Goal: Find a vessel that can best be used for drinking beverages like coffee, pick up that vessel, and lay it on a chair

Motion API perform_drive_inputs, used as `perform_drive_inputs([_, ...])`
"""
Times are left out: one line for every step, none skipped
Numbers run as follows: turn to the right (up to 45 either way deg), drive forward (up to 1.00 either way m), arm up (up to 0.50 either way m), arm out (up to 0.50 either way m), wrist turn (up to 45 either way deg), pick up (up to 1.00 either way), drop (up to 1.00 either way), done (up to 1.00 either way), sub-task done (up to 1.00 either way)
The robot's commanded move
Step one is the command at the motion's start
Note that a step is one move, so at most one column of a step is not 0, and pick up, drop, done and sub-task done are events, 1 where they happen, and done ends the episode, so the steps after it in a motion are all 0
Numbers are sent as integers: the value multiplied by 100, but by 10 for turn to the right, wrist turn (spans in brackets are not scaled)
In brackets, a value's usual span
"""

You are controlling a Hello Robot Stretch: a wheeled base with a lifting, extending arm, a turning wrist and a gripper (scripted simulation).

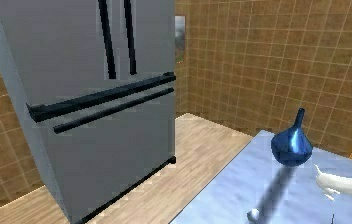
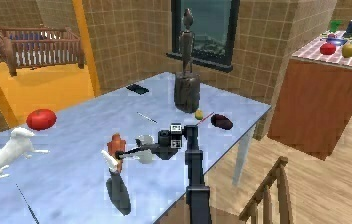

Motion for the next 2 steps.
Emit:
perform_drive_inputs([0,0,0,0,0,100,0,0,0])
perform_drive_inputs([0,0,10,0,0,0,0,0,0])
